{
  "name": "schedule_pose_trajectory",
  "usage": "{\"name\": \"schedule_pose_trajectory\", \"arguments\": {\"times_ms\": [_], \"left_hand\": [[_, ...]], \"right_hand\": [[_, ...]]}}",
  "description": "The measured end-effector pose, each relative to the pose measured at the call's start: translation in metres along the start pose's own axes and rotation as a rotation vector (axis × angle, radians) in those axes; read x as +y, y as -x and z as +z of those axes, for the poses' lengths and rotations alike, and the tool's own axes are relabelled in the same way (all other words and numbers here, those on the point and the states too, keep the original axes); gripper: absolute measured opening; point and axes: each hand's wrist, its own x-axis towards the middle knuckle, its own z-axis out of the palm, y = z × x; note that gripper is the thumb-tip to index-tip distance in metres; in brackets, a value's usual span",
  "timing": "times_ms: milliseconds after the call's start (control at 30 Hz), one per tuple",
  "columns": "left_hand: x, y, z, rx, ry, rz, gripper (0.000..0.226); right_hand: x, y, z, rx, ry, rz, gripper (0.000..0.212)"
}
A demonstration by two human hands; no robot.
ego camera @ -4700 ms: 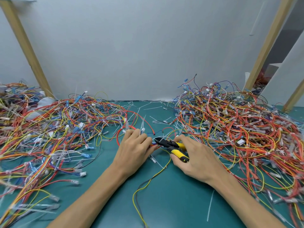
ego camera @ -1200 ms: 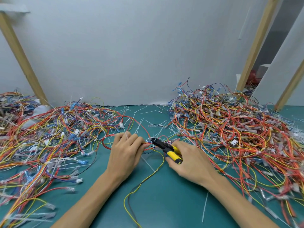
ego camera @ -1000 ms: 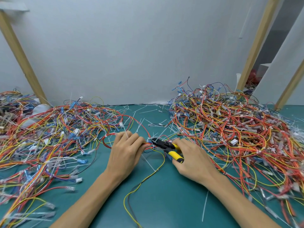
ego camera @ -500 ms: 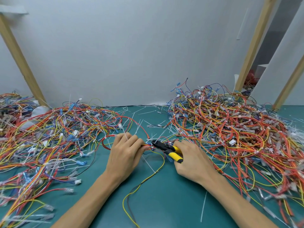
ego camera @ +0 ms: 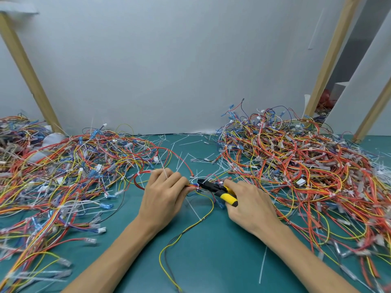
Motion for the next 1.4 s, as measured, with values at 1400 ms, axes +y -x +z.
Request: {"name": "schedule_pose_trajectory", "arguments": {"times_ms": [1400], "left_hand": [[0.001, -0.001, -0.002, -0.047, 0.019, -0.001, 0.033]], "right_hand": [[0.003, -0.011, -0.001, -0.028, -0.080, 0.099, 0.032]]}}
